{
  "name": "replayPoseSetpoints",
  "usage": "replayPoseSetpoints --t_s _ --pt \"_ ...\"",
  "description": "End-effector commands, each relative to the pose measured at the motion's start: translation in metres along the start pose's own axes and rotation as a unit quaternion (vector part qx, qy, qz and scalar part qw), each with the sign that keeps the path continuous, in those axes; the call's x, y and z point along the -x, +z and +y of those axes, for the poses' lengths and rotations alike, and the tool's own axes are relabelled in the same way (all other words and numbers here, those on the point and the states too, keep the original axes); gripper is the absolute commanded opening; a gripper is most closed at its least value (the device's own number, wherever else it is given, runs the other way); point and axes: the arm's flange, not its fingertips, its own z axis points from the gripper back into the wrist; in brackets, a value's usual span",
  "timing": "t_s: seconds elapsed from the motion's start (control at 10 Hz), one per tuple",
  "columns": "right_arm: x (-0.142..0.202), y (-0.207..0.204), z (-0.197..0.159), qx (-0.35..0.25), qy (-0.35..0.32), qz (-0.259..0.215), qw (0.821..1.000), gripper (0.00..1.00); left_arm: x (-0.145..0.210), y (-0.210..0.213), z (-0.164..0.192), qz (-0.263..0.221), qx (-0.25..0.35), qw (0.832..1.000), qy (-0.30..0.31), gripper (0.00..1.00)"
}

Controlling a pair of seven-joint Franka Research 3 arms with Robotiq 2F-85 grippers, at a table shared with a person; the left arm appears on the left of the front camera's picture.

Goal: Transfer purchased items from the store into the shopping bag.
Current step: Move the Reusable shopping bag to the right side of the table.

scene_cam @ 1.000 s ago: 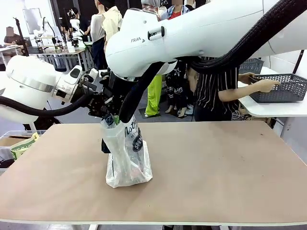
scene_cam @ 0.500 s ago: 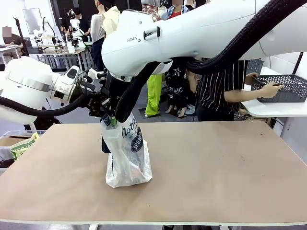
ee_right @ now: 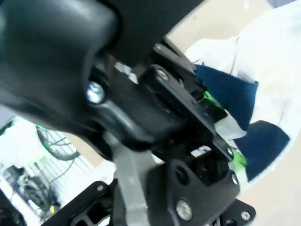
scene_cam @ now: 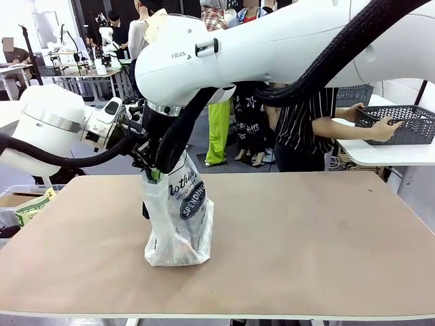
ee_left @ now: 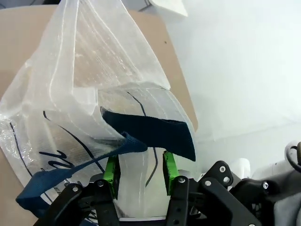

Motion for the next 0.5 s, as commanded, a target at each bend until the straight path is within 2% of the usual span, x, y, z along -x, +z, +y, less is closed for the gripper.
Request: replayPoseSetpoints --t_s 0.0,0.2,0.4 --pt "-0.017 -0.007 0.011 -0.008 0.023 0.010 1.000 0.00 -0.003 -0.007 -0.007 0.008 0.001 1.000 -0.012 0.49" --pt "-0.018 -0.010 0.011 -0.009 0.023 0.015 1.000 0.00 -0.002 0.000 -0.007 -0.004 0.012 1.000 -0.014 0.49" --pt "-0.016 -0.009 0.010 -0.009 0.018 0.013 1.000 0.00 -0.001 0.012 -0.001 -0.012 0.052 0.999 -0.009 0.49"
